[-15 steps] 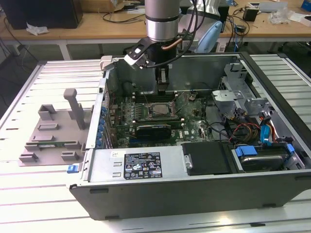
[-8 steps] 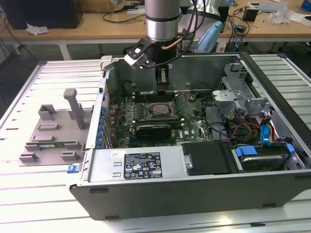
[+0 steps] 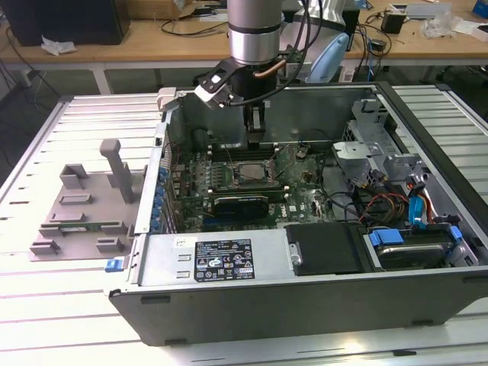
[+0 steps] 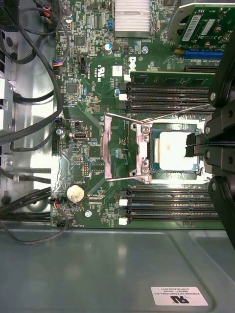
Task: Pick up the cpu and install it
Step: 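Close the cpu cover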
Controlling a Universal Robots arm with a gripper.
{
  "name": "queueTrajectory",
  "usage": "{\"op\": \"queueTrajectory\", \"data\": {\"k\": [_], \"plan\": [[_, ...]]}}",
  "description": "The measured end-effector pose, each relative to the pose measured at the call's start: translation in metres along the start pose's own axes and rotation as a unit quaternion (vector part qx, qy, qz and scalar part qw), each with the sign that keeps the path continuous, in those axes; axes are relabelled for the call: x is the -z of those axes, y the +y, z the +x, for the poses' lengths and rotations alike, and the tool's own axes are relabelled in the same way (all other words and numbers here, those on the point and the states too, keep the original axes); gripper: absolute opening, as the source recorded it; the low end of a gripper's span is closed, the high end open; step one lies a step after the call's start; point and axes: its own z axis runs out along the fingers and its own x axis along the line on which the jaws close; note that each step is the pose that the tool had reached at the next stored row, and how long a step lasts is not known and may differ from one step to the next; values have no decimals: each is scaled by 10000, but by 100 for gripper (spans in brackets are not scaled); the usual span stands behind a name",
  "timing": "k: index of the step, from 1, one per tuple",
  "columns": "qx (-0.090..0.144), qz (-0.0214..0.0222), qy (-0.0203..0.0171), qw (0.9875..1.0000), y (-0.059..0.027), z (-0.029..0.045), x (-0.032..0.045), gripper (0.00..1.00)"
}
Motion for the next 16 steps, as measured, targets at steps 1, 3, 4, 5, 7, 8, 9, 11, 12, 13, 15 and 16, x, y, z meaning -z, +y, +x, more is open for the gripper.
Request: {"op": "queueTrajectory", "data": {"k": [1, 3, 4, 5, 7, 8, 9, 11, 12, 13, 15, 16], "plan": [[0, 0, 0, 10000, 0, 0, 1, 11], [0, 0, 0, 10000, 0, 0, 4, 11], [0, 2, -3, 10000, 0, -1, 11, 11], [0, 1, -1, 10000, 0, -1, 20, 11], [0, 0, -1, 10000, 1, -1, 50, 11], [0, 0, 0, 10000, 1, -1, 60, 11], [0, -1, 1, 10000, 1, -1, 60, 11], [0, 1, -2, 10000, 31, -2, 62, 11], [0, 1, -1, 10000, 54, -2, 61, 11], [0, 0, -1, 10000, 95, -2, 60, 11], [1, 0, 0, 10000, 137, -3, 59, 11], [0, 0, 0, 10000, 166, -3, 59, 11]]}}
